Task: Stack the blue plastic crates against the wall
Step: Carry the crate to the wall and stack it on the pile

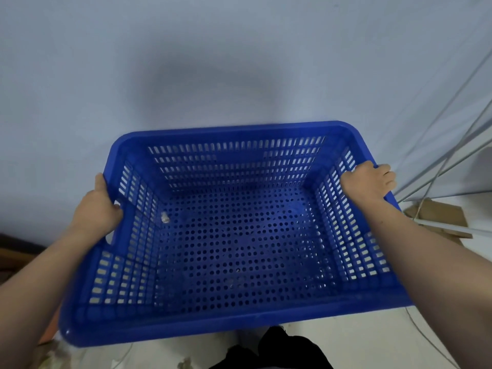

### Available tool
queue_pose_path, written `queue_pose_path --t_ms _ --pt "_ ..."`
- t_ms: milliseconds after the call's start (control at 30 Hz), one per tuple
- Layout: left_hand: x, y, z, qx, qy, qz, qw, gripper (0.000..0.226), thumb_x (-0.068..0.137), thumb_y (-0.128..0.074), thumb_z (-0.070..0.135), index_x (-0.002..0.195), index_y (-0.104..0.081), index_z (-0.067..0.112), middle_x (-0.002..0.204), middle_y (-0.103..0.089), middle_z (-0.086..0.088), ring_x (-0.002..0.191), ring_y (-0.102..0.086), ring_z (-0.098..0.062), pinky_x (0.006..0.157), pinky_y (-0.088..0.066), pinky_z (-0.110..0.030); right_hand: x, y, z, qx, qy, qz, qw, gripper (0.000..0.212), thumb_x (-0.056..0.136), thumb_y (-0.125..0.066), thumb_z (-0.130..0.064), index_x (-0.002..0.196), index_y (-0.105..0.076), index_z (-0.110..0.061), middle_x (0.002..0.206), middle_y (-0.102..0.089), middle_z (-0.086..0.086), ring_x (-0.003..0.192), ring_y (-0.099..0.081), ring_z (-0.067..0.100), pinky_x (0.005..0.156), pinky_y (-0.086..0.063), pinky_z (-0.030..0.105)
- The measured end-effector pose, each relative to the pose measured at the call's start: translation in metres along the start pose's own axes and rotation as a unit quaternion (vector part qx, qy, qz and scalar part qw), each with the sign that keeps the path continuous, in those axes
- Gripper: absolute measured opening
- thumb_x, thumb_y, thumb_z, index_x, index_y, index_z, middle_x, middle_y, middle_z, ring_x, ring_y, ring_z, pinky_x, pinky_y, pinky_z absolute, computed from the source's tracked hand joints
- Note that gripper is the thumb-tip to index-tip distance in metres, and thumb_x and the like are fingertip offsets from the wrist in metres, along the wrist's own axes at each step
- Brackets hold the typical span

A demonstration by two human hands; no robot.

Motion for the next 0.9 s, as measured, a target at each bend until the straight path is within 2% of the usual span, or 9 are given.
queue_pose_path --t_ms 167,267,400,500,633,733,900 --pt "0.002 0.002 0.002 -0.034 0.003 -0.003 0.999 0.038 0.081 -0.055 0.000 0.114 -0.036 0.004 0.084 -0.057 -0.029 0.068 -0.054 -0.042 0.060 -0.044 -0.045 0.006 0.005 -0.003 -0.012 -0.010 -0.006 1.000 0.039 0.084 -0.051 -0.016 0.119 -0.053 0.001 0.134 -0.039 0.021 0.125 -0.035 0.042 0.112 -0.023 0.045" --pt "-0.010 -0.008 0.007 -0.059 -0.009 0.008 0.998 0.041 0.082 -0.054 0.001 0.119 -0.037 0.004 0.090 -0.058 -0.028 0.078 -0.058 -0.046 0.066 -0.045 -0.045 0.010 0.009 0.002 -0.017 -0.026 0.026 0.999 0.042 0.085 -0.052 -0.016 0.122 -0.053 0.003 0.135 -0.040 0.023 0.128 -0.034 0.044 0.113 -0.020 0.047" --pt "-0.017 -0.019 0.009 -0.068 -0.020 0.004 0.997 0.050 0.082 -0.053 0.001 0.128 -0.033 0.003 0.092 -0.059 -0.030 0.080 -0.058 -0.047 0.065 -0.044 -0.044 0.003 0.012 0.011 -0.012 -0.042 0.060 0.997 0.041 0.084 -0.053 -0.015 0.120 -0.053 0.004 0.134 -0.041 0.026 0.128 -0.035 0.043 0.114 -0.018 0.048" --pt "-0.004 -0.005 0.006 -0.045 -0.021 -0.003 0.999 0.051 0.082 -0.053 0.003 0.129 -0.035 0.005 0.091 -0.061 -0.033 0.081 -0.060 -0.049 0.068 -0.045 -0.044 -0.006 0.012 0.010 -0.009 -0.072 0.030 0.997 0.044 0.085 -0.052 -0.019 0.124 -0.054 0.001 0.135 -0.041 0.023 0.129 -0.035 0.042 0.114 -0.019 0.046" --pt "0.001 0.015 -0.021 -0.011 0.015 0.013 1.000 0.036 0.082 -0.056 0.005 0.113 -0.040 0.014 0.091 -0.063 -0.035 0.080 -0.063 -0.052 0.072 -0.050 -0.049 -0.027 -0.001 -0.012 0.005 -0.042 -0.015 0.999 0.050 0.086 -0.053 -0.027 0.128 -0.049 0.001 0.138 -0.039 0.022 0.129 -0.034 0.040 0.113 -0.020 0.045" --pt "0.009 0.023 -0.044 0.001 0.043 0.009 0.999 0.037 0.078 -0.058 0.003 0.102 -0.035 0.021 0.088 -0.062 -0.034 0.073 -0.062 -0.051 0.069 -0.054 -0.055 -0.037 -0.013 -0.027 0.008 -0.035 -0.052 0.998 0.052 0.084 -0.054 -0.030 0.128 -0.049 -0.002 0.138 -0.039 0.019 0.129 -0.034 0.039 0.113 -0.021 0.044" --pt "0.012 0.027 -0.029 0.006 0.033 0.004 0.999 0.033 0.077 -0.057 0.003 0.098 -0.035 0.016 0.084 -0.061 -0.032 0.069 -0.062 -0.048 0.067 -0.054 -0.050 -0.029 -0.011 -0.023 0.024 -0.044 -0.060 0.997 0.050 0.086 -0.053 -0.031 0.127 -0.049 -0.002 0.139 -0.037 0.020 0.131 -0.032 0.039 0.114 -0.019 0.044"
Point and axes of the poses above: each hand's wrist, its own x-axis towards the middle knuckle, its own y-axis out of the back of the hand, z = x × y, the point moved 2 cm from there along x, towards the middle knuckle
